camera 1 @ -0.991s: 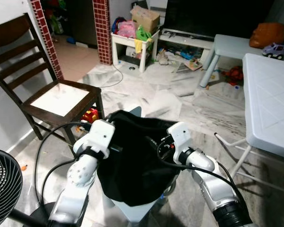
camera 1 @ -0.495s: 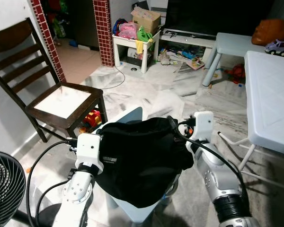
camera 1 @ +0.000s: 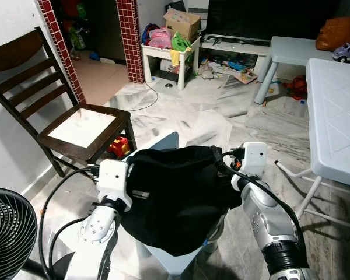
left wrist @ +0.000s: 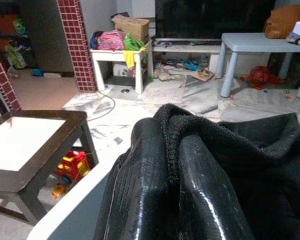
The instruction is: Hang hanger
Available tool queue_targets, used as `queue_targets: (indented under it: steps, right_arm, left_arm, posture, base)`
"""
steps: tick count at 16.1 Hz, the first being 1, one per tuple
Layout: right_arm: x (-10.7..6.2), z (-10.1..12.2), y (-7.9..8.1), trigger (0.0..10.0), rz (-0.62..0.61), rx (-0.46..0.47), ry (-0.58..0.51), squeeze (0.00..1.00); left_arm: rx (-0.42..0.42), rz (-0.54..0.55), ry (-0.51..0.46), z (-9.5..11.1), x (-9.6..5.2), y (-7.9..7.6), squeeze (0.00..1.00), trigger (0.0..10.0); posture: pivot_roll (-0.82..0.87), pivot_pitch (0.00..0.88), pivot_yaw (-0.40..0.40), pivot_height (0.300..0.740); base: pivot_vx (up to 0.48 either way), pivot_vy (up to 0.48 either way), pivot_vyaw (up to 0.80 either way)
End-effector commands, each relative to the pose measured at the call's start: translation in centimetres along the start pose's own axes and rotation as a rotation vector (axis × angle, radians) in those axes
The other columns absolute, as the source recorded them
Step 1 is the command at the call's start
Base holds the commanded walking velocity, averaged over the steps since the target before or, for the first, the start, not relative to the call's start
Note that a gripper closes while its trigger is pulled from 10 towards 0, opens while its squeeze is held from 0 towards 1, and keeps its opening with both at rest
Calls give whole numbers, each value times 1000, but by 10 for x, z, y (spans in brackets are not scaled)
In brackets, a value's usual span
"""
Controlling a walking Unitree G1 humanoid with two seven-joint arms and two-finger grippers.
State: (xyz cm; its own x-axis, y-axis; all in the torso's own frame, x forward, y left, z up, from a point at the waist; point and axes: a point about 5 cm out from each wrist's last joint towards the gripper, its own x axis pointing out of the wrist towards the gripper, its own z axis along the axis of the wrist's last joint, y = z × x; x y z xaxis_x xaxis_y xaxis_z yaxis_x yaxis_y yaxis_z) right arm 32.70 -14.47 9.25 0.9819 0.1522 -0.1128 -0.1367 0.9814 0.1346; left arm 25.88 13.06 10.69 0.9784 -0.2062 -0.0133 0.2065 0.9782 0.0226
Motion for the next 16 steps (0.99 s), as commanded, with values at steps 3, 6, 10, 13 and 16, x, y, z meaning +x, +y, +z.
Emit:
queue_targets:
  steps: [3, 6, 10, 13, 16]
  right_arm:
    - [5, 6, 1, 10000, 8, -5, -10, 0]
    - [6, 6, 4, 10000, 21, -13, -11, 0]
    - [6, 6, 2, 10000, 20, -20, -11, 0]
    - [5, 5, 1, 10000, 20, -24, -6, 0]
    - [5, 6, 1, 10000, 23, -25, -5, 0]
  left_arm:
    - [-3, -14, -4, 1, -2, -3, 0, 10000]
    - [-12, -6, 9, -1, -4, -1, 0, 10000]
    - [-22, -18, 12, -2, -3, -4, 0, 10000]
    - [-12, 39, 49, -7, 0, -3, 0, 10000]
    - [-18, 38, 50, -8, 0, -4, 0, 10000]
  posture:
    - [72, 0, 17, 740]
    - [70, 0, 12, 740]
    - [56, 0, 16, 740]
    - [52, 0, 14, 740]
    - [53, 0, 12, 740]
  base:
    - [0, -195, 0]
    - [0, -295, 0]
    - [0, -366, 0]
    - [0, 0, 0]
    - [0, 0, 0]
